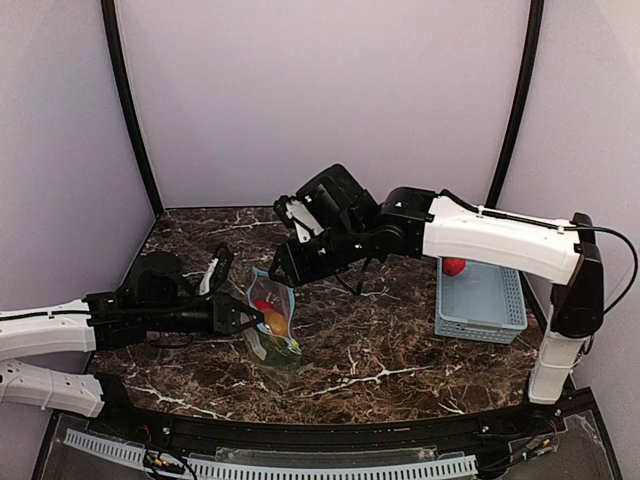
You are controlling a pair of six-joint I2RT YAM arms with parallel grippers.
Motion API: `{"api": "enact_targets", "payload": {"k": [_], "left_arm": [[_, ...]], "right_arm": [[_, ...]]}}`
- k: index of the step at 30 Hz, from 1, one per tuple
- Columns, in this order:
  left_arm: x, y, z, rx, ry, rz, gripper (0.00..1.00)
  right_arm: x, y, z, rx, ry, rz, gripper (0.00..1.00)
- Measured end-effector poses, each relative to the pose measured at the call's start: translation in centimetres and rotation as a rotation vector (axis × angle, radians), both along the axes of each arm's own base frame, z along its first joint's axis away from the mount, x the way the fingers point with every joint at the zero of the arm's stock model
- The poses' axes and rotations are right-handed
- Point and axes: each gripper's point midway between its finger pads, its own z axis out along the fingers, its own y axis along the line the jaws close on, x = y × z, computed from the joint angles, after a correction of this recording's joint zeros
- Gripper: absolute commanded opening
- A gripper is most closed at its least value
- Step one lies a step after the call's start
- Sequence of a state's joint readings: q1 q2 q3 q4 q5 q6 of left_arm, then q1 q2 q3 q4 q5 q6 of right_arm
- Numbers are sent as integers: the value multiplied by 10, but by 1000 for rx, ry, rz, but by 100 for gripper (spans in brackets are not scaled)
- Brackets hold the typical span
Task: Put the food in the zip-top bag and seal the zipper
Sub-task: Place the fake vegetable in the zipper food storage bag, then adjust the fake vegetable in the zipper food storage bag.
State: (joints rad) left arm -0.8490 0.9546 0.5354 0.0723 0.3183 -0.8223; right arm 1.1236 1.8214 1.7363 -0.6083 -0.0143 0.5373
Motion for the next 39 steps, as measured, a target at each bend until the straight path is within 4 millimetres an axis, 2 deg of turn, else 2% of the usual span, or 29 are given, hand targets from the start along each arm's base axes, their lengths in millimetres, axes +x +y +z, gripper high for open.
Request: {"api": "enact_targets", "payload": {"k": [8,11,18,21,28,34,39], "left_arm": [[-2,3,4,-9,-7,0,1],[-3,3,4,-6,-5,1,1],[-3,5,3,-6,-7,5,1],[-3,5,2,-6,-7,5,1],[-3,6,2,-4,-6,7,1],[-4,8,0,5,0,13,1],[-4,8,-1,9,4,17,1]], "right_arm": [[4,18,-20,-38,20,32,34],[2,18,-33,-64,42,39,31],[-4,17,-49,-91,78,42,31],[-10,21,-54,-97,93,60,31],[-42,32,-76,-133,131,127,30],[-47,29,-85,-151,146,124,30],[-55,22,-102,-191,177,121,30]]}}
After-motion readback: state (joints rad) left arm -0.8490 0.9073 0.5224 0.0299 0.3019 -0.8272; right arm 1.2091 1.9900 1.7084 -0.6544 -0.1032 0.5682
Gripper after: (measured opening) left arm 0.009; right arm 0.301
